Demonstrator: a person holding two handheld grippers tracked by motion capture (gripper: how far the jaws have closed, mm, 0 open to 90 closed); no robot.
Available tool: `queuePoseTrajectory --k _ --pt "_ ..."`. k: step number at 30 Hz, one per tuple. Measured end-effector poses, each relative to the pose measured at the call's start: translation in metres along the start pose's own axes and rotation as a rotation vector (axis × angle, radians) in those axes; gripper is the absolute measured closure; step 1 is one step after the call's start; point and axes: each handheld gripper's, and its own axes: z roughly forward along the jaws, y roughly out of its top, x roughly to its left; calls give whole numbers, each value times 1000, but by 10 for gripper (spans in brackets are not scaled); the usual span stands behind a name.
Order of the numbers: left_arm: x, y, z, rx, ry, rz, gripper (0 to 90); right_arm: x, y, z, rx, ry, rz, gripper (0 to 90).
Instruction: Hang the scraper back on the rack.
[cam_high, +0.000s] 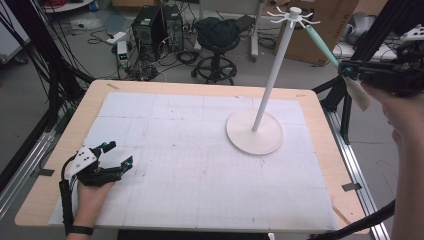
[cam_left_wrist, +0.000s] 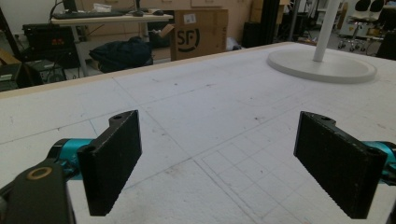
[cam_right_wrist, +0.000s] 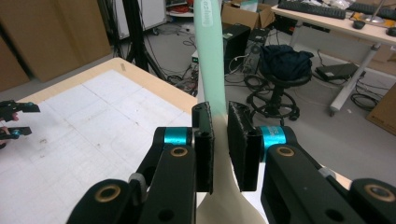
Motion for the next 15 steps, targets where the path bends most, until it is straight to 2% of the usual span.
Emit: queuePoseTrajectory --k 7,12,15 --pt "0 0 0 0 -1 0 155 2 -3 15 17 7 -4 809" --pt "0 0 0 2 -1 1 156 3 -8 24 7 18 -16 785" --pt "0 0 0 2 -1 3 155 4 -11 24 -24 25 -22 668"
